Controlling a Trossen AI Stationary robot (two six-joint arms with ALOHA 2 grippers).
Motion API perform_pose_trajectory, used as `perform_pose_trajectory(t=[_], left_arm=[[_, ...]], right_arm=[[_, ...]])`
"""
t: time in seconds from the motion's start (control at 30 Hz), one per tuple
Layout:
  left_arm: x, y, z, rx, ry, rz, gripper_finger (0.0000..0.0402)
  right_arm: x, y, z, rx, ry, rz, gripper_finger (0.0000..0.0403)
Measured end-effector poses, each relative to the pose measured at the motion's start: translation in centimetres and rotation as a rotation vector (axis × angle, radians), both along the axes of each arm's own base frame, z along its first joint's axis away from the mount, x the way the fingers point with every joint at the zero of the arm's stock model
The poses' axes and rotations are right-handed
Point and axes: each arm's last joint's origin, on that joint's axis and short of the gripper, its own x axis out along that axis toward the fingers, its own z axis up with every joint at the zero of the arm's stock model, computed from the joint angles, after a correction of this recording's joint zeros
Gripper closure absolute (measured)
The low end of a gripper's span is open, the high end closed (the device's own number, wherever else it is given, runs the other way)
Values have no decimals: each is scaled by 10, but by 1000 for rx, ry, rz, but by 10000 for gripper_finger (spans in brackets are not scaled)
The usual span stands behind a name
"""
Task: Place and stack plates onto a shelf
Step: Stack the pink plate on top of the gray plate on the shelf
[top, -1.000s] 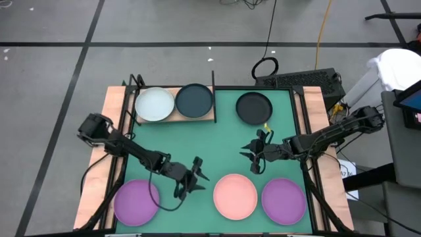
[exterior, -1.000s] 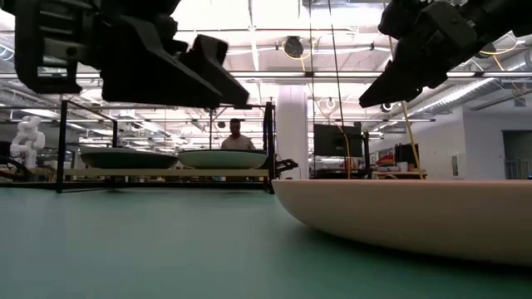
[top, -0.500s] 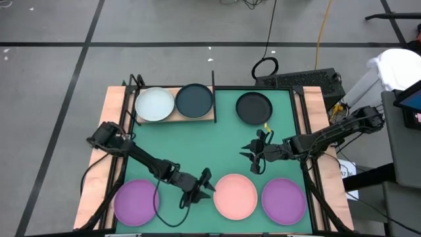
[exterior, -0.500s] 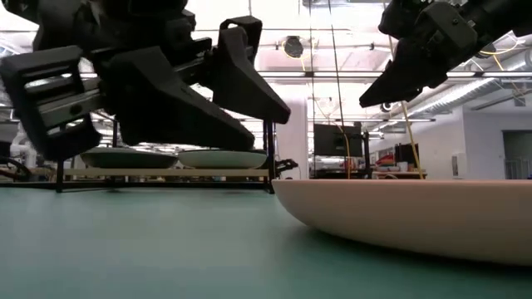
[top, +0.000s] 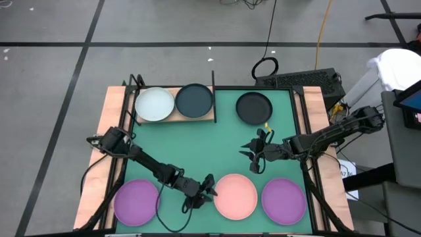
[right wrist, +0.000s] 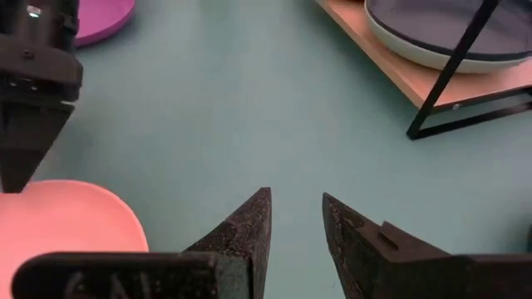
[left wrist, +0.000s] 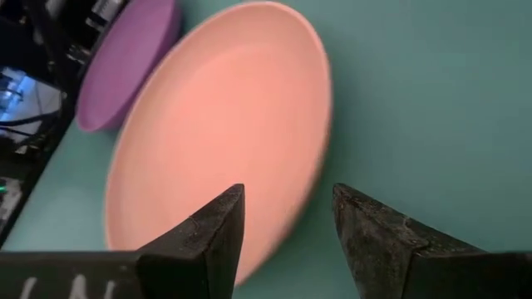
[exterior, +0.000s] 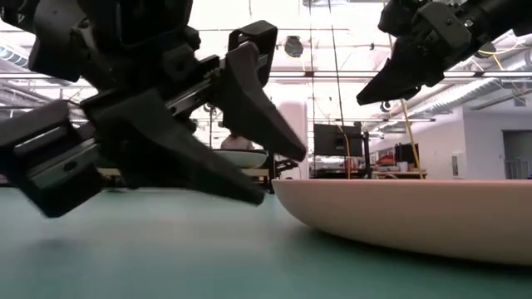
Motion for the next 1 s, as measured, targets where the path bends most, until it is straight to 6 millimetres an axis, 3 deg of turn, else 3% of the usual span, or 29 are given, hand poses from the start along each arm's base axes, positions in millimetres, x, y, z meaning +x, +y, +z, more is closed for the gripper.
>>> perform_pose_trajectory(t=[0.37,1.0], left_arm=[[4,8,-7,46,3,6,305],[9,16,-12,2,12,52,309]], right_arm=[[0,0,0,-2,-1,-3,310],[0,0,0,-7,0,0,310]])
